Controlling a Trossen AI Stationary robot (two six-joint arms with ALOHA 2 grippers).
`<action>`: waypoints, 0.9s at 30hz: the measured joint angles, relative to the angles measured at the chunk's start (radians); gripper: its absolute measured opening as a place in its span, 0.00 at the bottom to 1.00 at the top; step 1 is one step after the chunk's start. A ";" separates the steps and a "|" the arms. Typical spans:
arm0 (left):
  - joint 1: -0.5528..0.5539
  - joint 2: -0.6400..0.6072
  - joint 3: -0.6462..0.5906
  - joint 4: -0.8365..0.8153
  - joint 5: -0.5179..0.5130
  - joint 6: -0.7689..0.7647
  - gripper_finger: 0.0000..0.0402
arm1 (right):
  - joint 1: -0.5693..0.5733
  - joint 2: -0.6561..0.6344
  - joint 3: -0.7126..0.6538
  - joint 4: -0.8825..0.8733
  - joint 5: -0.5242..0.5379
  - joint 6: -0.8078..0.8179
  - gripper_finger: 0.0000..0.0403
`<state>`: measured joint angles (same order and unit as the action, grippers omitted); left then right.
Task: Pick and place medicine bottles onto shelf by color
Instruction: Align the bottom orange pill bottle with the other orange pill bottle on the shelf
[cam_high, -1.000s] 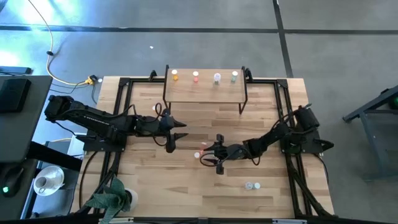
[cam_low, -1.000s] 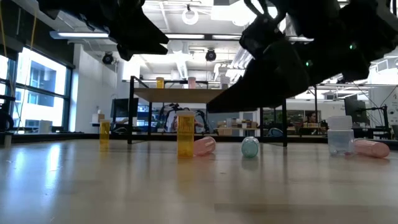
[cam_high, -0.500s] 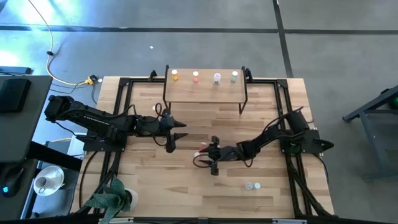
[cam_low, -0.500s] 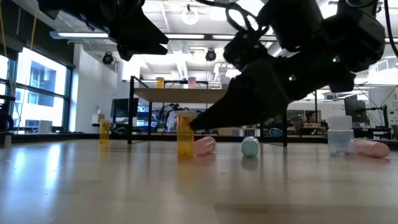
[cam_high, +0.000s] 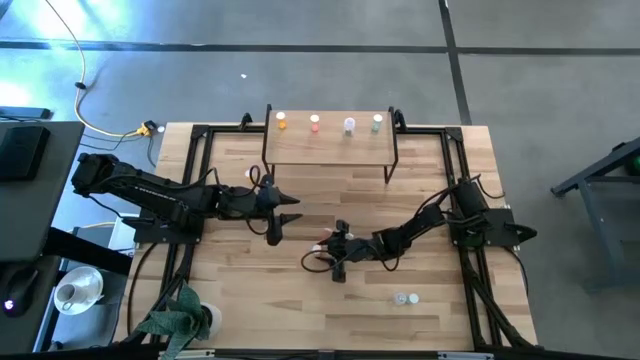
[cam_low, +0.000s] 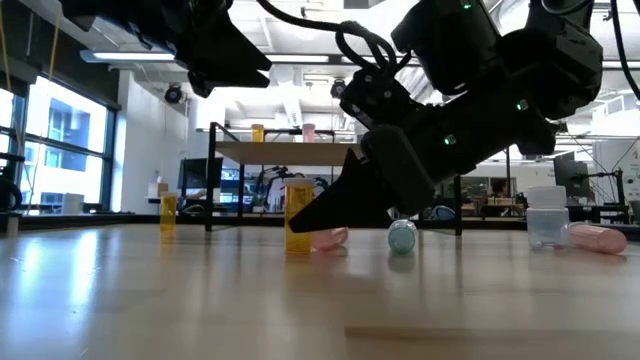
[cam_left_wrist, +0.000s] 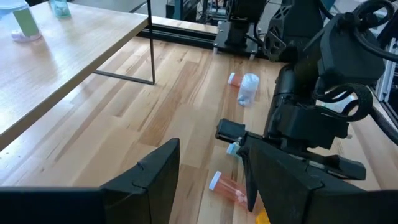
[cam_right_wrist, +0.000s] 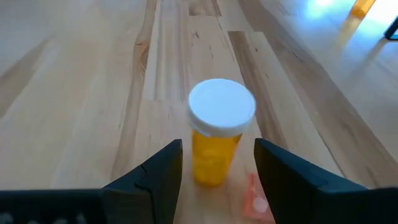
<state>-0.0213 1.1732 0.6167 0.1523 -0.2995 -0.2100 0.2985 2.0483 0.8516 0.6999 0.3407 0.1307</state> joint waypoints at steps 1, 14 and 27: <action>0.000 0.000 0.000 -0.001 0.000 0.000 0.46 | 0.000 0.000 0.000 0.000 0.000 0.000 0.44; 0.000 0.000 0.000 -0.016 0.000 0.003 0.46 | 0.000 0.000 0.000 0.007 -0.012 0.000 0.20; -0.002 0.013 0.000 -0.128 0.174 0.066 0.46 | -0.024 -0.003 0.073 -0.029 -0.080 0.024 0.21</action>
<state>-0.0236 1.1863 0.6167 0.0243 -0.1254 -0.1436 0.2741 2.0457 0.9245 0.6705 0.2607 0.1550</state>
